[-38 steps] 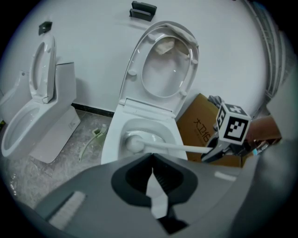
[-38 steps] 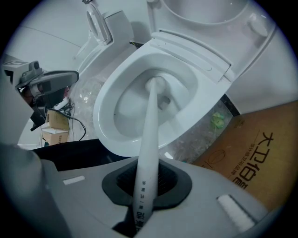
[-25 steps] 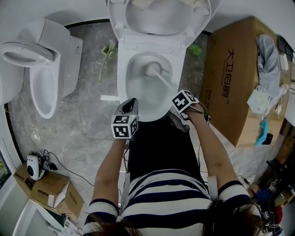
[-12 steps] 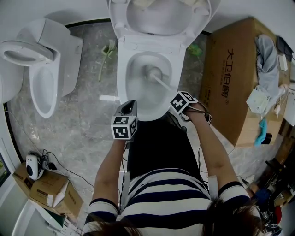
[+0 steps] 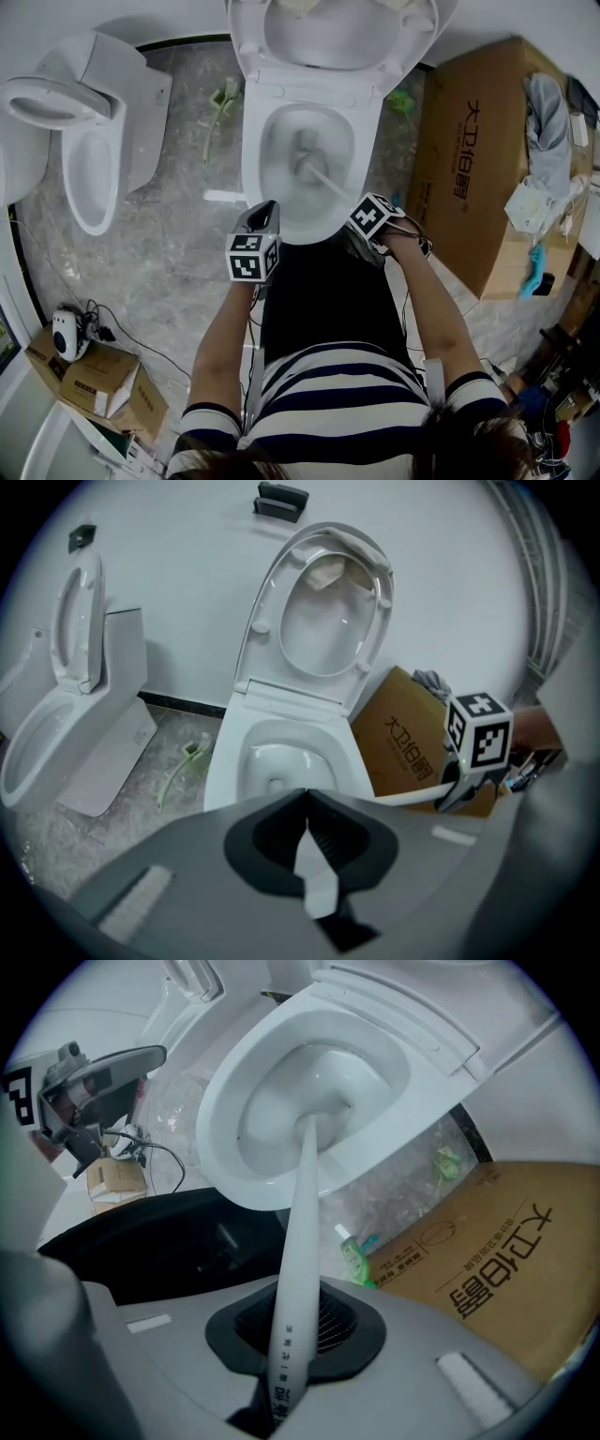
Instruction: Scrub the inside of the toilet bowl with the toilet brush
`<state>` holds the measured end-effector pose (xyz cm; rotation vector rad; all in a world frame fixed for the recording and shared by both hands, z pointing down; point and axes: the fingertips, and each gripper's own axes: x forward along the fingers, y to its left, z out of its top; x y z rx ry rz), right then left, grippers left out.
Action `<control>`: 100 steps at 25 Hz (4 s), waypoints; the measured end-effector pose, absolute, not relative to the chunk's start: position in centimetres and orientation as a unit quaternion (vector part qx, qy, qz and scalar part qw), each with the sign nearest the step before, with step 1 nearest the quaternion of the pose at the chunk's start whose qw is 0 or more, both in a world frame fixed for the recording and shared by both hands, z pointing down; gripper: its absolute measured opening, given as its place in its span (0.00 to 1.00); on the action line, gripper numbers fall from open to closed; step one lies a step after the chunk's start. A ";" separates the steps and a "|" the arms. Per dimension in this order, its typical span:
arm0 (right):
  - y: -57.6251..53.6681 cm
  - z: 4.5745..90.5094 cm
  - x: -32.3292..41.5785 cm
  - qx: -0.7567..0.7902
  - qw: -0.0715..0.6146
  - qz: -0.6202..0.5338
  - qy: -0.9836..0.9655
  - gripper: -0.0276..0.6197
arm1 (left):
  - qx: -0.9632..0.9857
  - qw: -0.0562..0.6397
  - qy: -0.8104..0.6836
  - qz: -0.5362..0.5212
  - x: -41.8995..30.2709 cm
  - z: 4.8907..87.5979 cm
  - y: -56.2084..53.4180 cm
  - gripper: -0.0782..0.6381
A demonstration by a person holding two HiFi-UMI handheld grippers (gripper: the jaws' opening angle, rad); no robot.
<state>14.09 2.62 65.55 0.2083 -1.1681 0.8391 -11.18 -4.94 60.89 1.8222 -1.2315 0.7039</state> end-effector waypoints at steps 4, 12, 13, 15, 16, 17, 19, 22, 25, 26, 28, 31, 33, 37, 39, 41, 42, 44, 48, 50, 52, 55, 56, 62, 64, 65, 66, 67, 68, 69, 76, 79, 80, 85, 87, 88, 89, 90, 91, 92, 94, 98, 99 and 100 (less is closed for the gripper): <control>4.0 65.3 12.6 0.086 0.726 0.413 -0.542 0.09 | 0.721 0.404 -0.486 0.284 -11.5 61.0 -4.5 0.11; 5.0 66.1 10.0 0.086 0.699 0.425 -0.568 0.09 | 0.712 0.410 -0.494 0.285 -12.3 61.3 -4.0 0.11; 4.8 66.2 9.9 0.088 0.698 0.425 -0.569 0.09 | 0.711 0.410 -0.495 0.285 -12.3 61.3 -4.0 0.11; 4.5 66.3 9.7 0.093 0.695 0.425 -0.572 0.09 | 0.710 0.410 -0.496 0.285 -12.3 61.4 -3.9 0.11; 4.3 66.4 9.6 0.095 0.694 0.425 -0.574 0.09 | 0.710 0.410 -0.496 0.286 -12.3 61.4 -3.8 0.11; 4.1 66.5 9.5 0.096 0.692 0.424 -0.576 0.09 | 0.710 0.409 -0.495 0.287 -12.3 61.5 -3.8 0.11; 3.5 66.7 9.4 0.099 0.690 0.422 -0.579 0.09 | 0.711 0.409 -0.495 0.287 -12.2 61.7 -3.9 0.11; 2.4 67.0 9.3 0.106 0.690 0.414 -0.584 0.09 | 0.712 0.409 -0.495 0.284 -11.9 61.7 -4.0 0.11; 1.7 67.2 9.1 0.118 0.688 0.411 -0.586 0.09 | 0.714 0.408 -0.494 0.283 -11.8 61.6 -4.2 0.11; 1.5 67.3 9.0 0.122 0.686 0.411 -0.587 0.09 | 0.714 0.407 -0.495 0.282 -11.9 61.6 -4.2 0.11; 1.3 67.6 8.9 0.129 0.682 0.414 -0.589 0.09 | 0.713 0.406 -0.497 0.282 -12.1 61.6 -4.2 0.11; 0.9 67.6 8.8 0.138 0.674 0.412 -0.598 0.09 | 0.711 0.405 -0.501 0.281 -12.2 61.7 -4.2 0.11; 0.6 67.4 8.7 0.143 0.670 0.409 -0.603 0.09 | 0.711 0.404 -0.504 0.280 -12.3 61.6 -4.3 0.11; 0.0 66.7 8.6 0.154 0.664 0.404 -0.611 0.09 | 0.711 0.404 -0.506 0.274 -12.4 61.4 -4.3 0.11; -0.4 66.5 8.4 0.158 0.660 0.398 -0.617 0.09 | 0.711 0.404 -0.508 0.271 -12.2 61.3 -4.2 0.11; -0.8 66.4 8.4 0.159 0.662 0.386 -0.623 0.09 | 0.711 0.404 -0.509 0.269 -12.0 61.4 -4.0 0.11; -1.1 66.4 8.4 0.159 0.662 0.379 -0.626 0.09 | 0.712 0.403 -0.508 0.268 -11.8 61.3 -4.0 0.11; -1.5 66.2 8.3 0.162 0.664 0.368 -0.631 0.09 | 0.714 0.402 -0.507 0.267 -11.7 61.2 -4.0 0.11; -2.5 66.2 8.0 0.163 0.666 0.350 -0.638 0.09 | 0.716 0.400 -0.507 0.264 -11.7 61.0 -4.0 0.11; -3.0 66.3 8.1 0.164 0.669 0.340 -0.640 0.09 | 0.716 0.400 -0.508 0.265 -11.7 61.0 -3.9 0.11; -3.6 66.5 8.3 0.168 0.673 0.333 -0.639 0.09 | 0.716 0.399 -0.508 0.266 -11.6 61.0 -3.8 0.11; -4.3 66.7 8.7 0.172 0.678 0.326 -0.636 0.09 | 0.716 0.398 -0.508 0.265 -11.6 61.1 -3.6 0.11; -4.5 66.8 8.8 0.172 0.680 0.323 -0.636 0.09 | 0.716 0.399 -0.508 0.265 -11.6 61.1 -3.5 0.11; -4.7 66.7 9.4 0.184 0.684 0.318 -0.631 0.09 | 0.719 0.399 -0.504 0.266 -11.6 61.2 -2.8 0.11; -4.6 66.7 9.7 0.191 0.684 0.321 -0.627 0.09 | 0.719 0.398 -0.503 0.267 -11.6 61.2 -2.7 0.11; -4.5 66.6 9.9 0.194 0.684 0.322 -0.625 0.09 | 0.720 0.397 -0.503 0.267 -11.6 61.1 -2.7 0.11; -4.4 66.6 10.1 0.198 0.684 0.323 -0.623 0.09 | 0.720 0.396 -0.503 0.267 -11.6 61.1 -2.6 0.11; -4.3 66.5 10.4 0.201 0.685 0.323 -0.621 0.09 | 0.721 0.395 -0.503 0.267 -11.6 60.9 -2.6 0.11; -4.2 66.4 10.7 0.204 0.686 0.323 -0.619 0.09 | 0.721 0.394 -0.503 0.267 -11.6 60.8 -2.7 0.11; -4.2 66.4 11.0 0.208 0.687 0.322 -0.617 0.09 | 0.722 0.393 -0.503 0.267 -11.5 60.7 -2.8 0.11; -3.5 66.3 13.0 0.230 0.694 0.325 -0.599 0.09 | 0.737 0.381 -0.494 0.261 -10.7 59.9 -3.1 0.11; -2.9 66.0 13.5 0.238 0.696 0.328 -0.593 0.09 | 0.743 0.376 -0.487 0.264 -10.6 59.6 -2.6 0.11; -2.6 65.9 13.7 0.240 0.698 0.328 -0.590 0.09 | 0.743 0.376 -0.487 0.264 -10.7 59.5 -2.4 0.11; -1.7 65.8 14.4 0.243 0.708 0.334 -0.574 0.09 | 0.745 0.372 -0.486 0.264 -11.3 59.3 -1.8 0.11; -1.6 65.6 14.9 0.242 0.716 0.328 -0.567 0.09 | 0.746 0.370 -0.488 0.261 -11.4 59.3 -1.6 0.11; -1.6 65.5 15.1 0.241 0.721 0.325 -0.563 0.09 | 0.746 0.370 -0.489 0.259 -11.5 59.3 -1.4 0.11; -1.4 65.4 15.1 0.239 0.726 0.321 -0.559 0.09 | 0.745 0.371 -0.490 0.258 -11.7 59.2 -1.2 0.11; -1.3 65.2 15.2 0.237 0.731 0.318 -0.556 0.09 | 0.745 0.371 -0.491 0.259 -11.9 59.2 -0.9 0.11; -1.2 65.1 15.2 0.234 0.736 0.315 -0.552 0.09 | 0.745 0.371 -0.491 0.259 -12.0 59.2 -0.6 0.11; -1.0 64.9 15.2 0.230 0.742 0.312 -0.547 0.09 | 0.744 0.371 -0.491 0.259 -12.2 59.2 -0.4 0.11; -0.6 64.4 15.4 0.220 0.754 0.308 -0.537 0.09 | 0.744 0.372 -0.492 0.259 -12.5 59.2 0.0 0.11; 0.3 63.9 15.6 0.206 0.768 0.307 -0.523 0.09 | 0.741 0.375 -0.494 0.258 -12.9 59.2 0.5 0.11; 0.5 63.8 15.7 0.203 0.772 0.306 -0.519 0.09 | 0.741 0.375 -0.494 0.258 -13.0 59.2 0.6 0.11; 0.7 63.7 15.8 0.199 0.776 0.304 -0.515 0.09 | 0.741 0.375 -0.495 0.258 -13.2 59.1 0.6 0.11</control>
